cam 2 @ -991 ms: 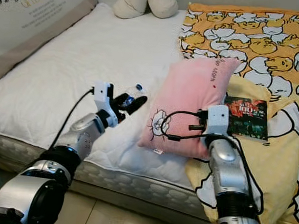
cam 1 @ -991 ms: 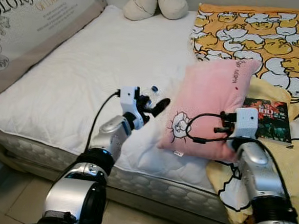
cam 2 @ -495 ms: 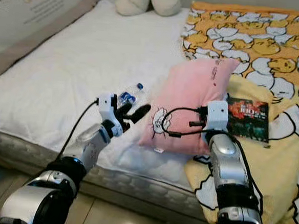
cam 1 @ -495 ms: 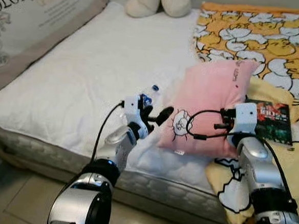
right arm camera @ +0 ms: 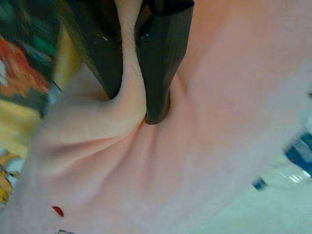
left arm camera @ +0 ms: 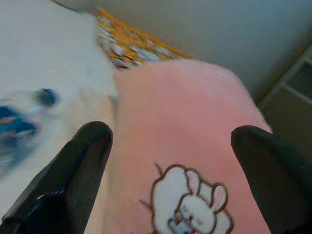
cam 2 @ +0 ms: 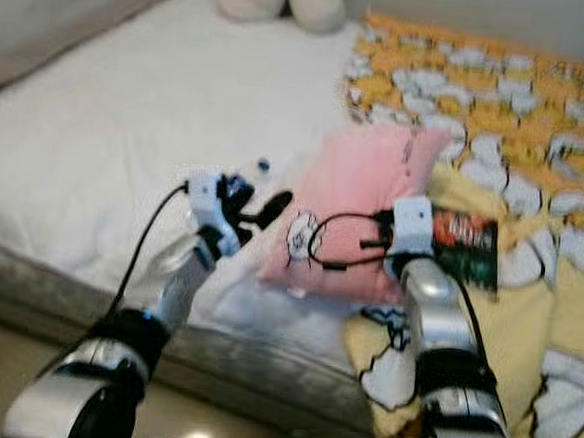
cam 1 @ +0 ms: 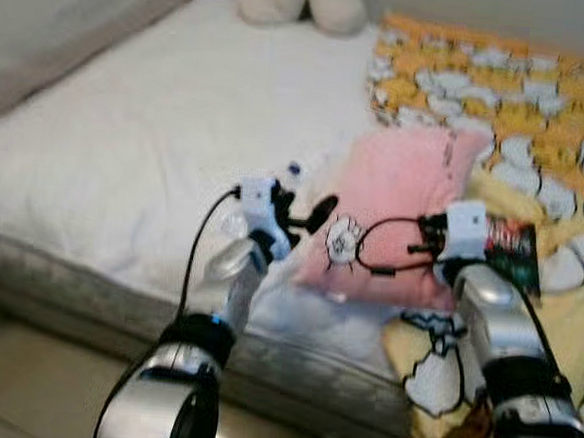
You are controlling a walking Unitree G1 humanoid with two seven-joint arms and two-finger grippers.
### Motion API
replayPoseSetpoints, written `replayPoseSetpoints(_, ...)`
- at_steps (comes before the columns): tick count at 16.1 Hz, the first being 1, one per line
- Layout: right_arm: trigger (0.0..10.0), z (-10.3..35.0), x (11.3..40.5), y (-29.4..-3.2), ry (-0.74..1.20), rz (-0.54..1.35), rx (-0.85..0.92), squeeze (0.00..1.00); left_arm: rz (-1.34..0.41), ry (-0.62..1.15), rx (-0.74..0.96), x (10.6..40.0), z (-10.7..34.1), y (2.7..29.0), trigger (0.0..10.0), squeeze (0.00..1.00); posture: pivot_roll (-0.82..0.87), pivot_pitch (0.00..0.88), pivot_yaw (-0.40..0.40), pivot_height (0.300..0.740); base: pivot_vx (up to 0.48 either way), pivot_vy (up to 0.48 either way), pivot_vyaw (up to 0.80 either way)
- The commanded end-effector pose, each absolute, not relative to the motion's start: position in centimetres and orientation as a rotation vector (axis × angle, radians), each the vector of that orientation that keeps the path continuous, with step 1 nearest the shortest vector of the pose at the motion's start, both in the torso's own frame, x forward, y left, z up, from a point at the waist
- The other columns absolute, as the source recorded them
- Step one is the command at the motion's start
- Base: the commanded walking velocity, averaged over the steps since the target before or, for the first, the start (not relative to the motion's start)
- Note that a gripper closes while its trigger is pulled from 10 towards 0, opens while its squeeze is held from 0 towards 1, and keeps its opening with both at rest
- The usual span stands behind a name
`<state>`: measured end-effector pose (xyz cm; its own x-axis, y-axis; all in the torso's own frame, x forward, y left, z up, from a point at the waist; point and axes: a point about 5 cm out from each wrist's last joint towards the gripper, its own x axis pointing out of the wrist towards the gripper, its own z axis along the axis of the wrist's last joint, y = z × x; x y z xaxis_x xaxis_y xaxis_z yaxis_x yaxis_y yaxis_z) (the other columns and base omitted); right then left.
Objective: Clean up the room
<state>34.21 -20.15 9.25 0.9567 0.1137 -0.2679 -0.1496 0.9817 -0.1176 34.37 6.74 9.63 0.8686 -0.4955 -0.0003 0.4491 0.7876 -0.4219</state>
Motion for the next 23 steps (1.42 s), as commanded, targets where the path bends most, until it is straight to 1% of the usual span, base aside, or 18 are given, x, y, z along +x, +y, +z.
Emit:
replayPoseSetpoints(1, 0.0, 9.5, 34.7, -18.8, 0.246, 0.193, -0.127, 0.0, -0.48, 0.103, -0.423, 34.0, 9.6, 7.0, 10.0, 0.0, 0.0, 0.0, -0.082, 0.74, 0.0, 0.0, 0.0)
replayPoseSetpoints(2, 0.0, 9.4, 35.0, -18.3, 0.251, 0.212, -0.128, 0.0, -0.464, 0.105, -0.441, 33.6, 9.3, 7.3, 10.0, 0.0, 0.0, 0.0, -0.084, 0.74, 0.0, 0.0, 0.0)
replayPoseSetpoints(3, 0.0, 9.4, 35.5, -17.6, 0.258, 0.227, -0.121, 0.0, -0.435, 0.145, -0.495, 33.0, 8.2, 7.8, 10.0, 0.0, 0.03, 0.0, -0.084, 0.74, 0.0, 0.0, 0.0)
replayPoseSetpoints(4, 0.0, 9.4, 35.5, -17.5, 0.258, 0.226, -0.115, 0.0, -0.42, 0.176, -0.517, 32.8, 7.6, 8.1, 10.0, 0.0, 0.02, 0.0, -0.076, 0.74, 0.0, 0.0, 0.0)
replayPoseSetpoints(6, 0.0, 9.0, 35.2, -17.7, 0.266, 0.216, -0.098, 0.0, -0.429, 0.198, -0.534, 33.3, 7.6, 8.2, 10.0, 0.0, 0.0, 0.003, -0.065, 0.74, 0.0, 0.0, 0.0)
replayPoseSetpoints(8, 0.0, 8.4, 34.8, -17.9, 0.272, 0.216, -0.077, 0.0, -0.416, 0.197, -0.543, 34.4, 8.4, 8.8, 10.0, 0.0, -0.03, 0.004, -0.047, 0.74, 0.0, 0.0, 0.0)
replayPoseSetpoints(10, 0.0, 9.4, 35.2, -18.3, 0.228, 0.204, -0.074, 0.0, -0.42, 0.164, -0.539, 35.1, 9.6, 9.1, 10.0, 0.0, -0.05, 0.0, -0.03, 0.74, 0.0, 0.0, 0.0)
replayPoseSetpoints(12, 0.0, 9.8, 35.3, -18.4, 0.215, 0.2, -0.08, 0.0, -0.423, 0.159, -0.538, 35.1, 9.7, 9.1, 10.0, 0.0, -0.05, 0.0, -0.03, 0.74, 0.0, 0.0, 0.0)
replayPoseSetpoints(13, 0.0, 11.4, 36.1, -19.7, 0.163, 0.145, -0.122, 0.0, -0.43, 0.156, -0.529, 35.0, 9.6, 9.2, 10.0, 0.0, -0.08, 0.0, -0.01, 0.74, 0.0, 0.0, 0.0)
replayPoseSetpoints(15, 0.0, 13.4, 36.7, -21.5, 0.099, 0.07, -0.153, 0.0, -0.443, 0.16, -0.511, 34.6, 9.2, 9.1, 10.0, 0.0, -0.09, 0.0, 0.003, 0.74, 0.0, 0.0, 0.0)
replayPoseSetpoints(16, 0.0, 14.9, 37.3, -21.8, 0.057, 0.059, -0.166, 0.0, -0.459, 0.157, -0.493, 34.3, 9.1, 8.9, 10.0, 0.0, -0.09, 0.0, 0.009, 0.74, 0.0, 0.0, 0.0)
replayPoseSetpoints(17, 0.0, 17.9, 38.4, -22.3, -0.02, 0.043, -0.185, 0.0, -0.471, 0.15, -0.484, 34.1, 9.2, 8.6, 10.0, 0.0, -0.1, 0.0, 0.012, 0.74, 0.0, 0.0, 0.0)
replayPoseSetpoints(18, 0.0, 20.1, 39.1, -22.5, -0.074, 0.035, -0.203, 0.0, -0.473, 0.146, -0.479, 34.1, 9.2, 8.5, 10.0, 0.0, -0.1, 0.0, 0.012, 0.74, 0.0, 0.0, 0.0)
replayPoseSetpoints(19, 0.0, 21.3, 39.4, -22.6, -0.099, 0.035, -0.213, 0.0, -0.471, 0.144, -0.479, 34.2, 9.2, 8.5, 10.0, 0.0, -0.1, 0.0, 0.011, 0.74, 0.0, 0.0, 0.0)
replayPoseSetpoints(20, 0.0, 24.1, 40.2, -22.3, -0.164, 0.04, -0.24, 0.0, -0.464, 0.132, -0.479, 34.3, 9.5, 8.5, 10.0, 0.0, -0.1, 0.0, 0.011, 0.74, 0.0, 0.0, 0.0)
replayPoseSetpoints(21, 0.0, 26.1, 40.7, -21.9, -0.206, 0.05, -0.264, 0.0, -0.464, 0.121, -0.476, 34.5, 9.8, 8.5, 10.0, 0.0, -0.1, 0.0, 0.009, 0.74, 0.0, 0.0, 0.0)
replayPoseSetpoints(22, 0.0, 26.7, 40.8, -21.8, -0.218, 0.052, -0.27, 0.0, -0.465, 0.117, -0.47, 34.6, 9.9, 8.5, 10.0, 0.0, -0.09, 0.0, 0.008, 0.74, 0.0, 0.0, 0.0)
replayPoseSetpoints(23, 0.0, 28.6, 41.3, -21.0, -0.258, 0.056, -0.272, 0.0, -0.466, 0.109, -0.462, 34.7, 10.1, 8.6, 10.0, 0.0, -0.09, 0.0, 0.009, 0.74, 0.0, 0.0, 0.0)
